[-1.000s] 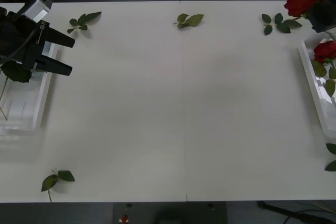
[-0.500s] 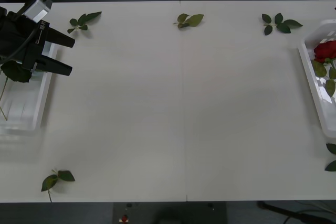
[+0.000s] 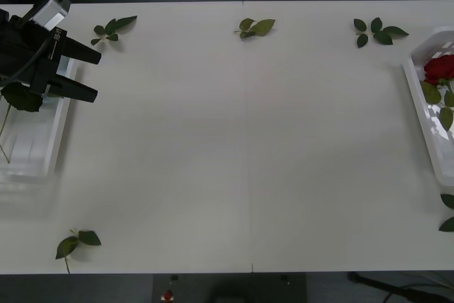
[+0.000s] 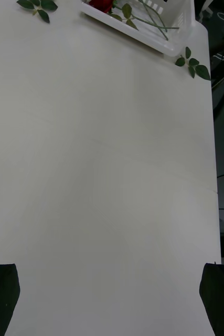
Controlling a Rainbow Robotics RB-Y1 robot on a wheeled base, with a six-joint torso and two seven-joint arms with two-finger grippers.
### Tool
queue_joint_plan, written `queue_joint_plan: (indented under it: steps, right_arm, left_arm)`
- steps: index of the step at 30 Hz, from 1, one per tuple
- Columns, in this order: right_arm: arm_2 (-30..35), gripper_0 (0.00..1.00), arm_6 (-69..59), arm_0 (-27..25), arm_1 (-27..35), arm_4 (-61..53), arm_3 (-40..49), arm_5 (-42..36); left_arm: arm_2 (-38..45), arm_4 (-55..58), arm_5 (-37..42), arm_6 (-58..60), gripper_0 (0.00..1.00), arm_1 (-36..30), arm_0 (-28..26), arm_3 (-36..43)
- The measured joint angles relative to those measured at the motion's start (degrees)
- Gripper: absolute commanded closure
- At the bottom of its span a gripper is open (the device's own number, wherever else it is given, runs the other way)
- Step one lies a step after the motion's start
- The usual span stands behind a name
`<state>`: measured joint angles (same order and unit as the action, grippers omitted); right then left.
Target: Put the red flowers into the right box and the blue flowers into the left box
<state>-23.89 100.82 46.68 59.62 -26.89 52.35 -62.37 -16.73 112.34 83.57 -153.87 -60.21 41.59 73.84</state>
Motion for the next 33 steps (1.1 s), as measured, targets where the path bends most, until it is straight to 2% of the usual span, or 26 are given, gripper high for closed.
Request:
queue_joint_plan:
  steps: [9,14,15,16,17,18,24,33]
  right_arm:
    - [0.0,1.0,-2.7,0.0,-1.5,4.5,-7.8,8.4]
    - [0.0,0.69,-2.8,0.0,-2.7,4.7,-9.0,9.9]
    - [0.0,0.59,-2.8,0.0,-2.8,5.0,-9.0,10.0]
    - [0.0,0.53,-3.0,0.0,-2.8,5.3,-9.0,10.0]
    - [0.0,0.39,-3.3,0.0,-2.9,5.5,-9.0,10.0]
    - [0.0,0.33,-4.0,0.0,-2.9,5.7,-9.0,10.0]
    - [0.0,0.02,-5.3,0.0,-3.1,5.6,-9.0,10.0]
    - [0.1,0.0,-4.8,0.0,-3.1,-10.7,-7.3,8.3]
  left_arm:
    - [0.0,0.0,0.0,0.0,0.0,0.0,0.0,0.0]
    - [0.0,0.0,0.0,0.0,0.0,0.0,0.0,0.0]
    - [0.0,0.0,0.0,0.0,0.0,0.0,0.0,0.0]
    - [0.0,0.0,0.0,0.0,0.0,0.0,0.0,0.0]
    - [0.0,0.0,0.0,0.0,0.0,0.0,0.0,0.0]
    - [0.0,0.0,0.0,0.0,0.0,0.0,0.0,0.0]
    - [0.0,0.0,0.0,0.0,0.0,0.0,0.0,0.0]
    - [0.0,0.0,0.0,0.0,0.0,0.0,0.0,0.0]
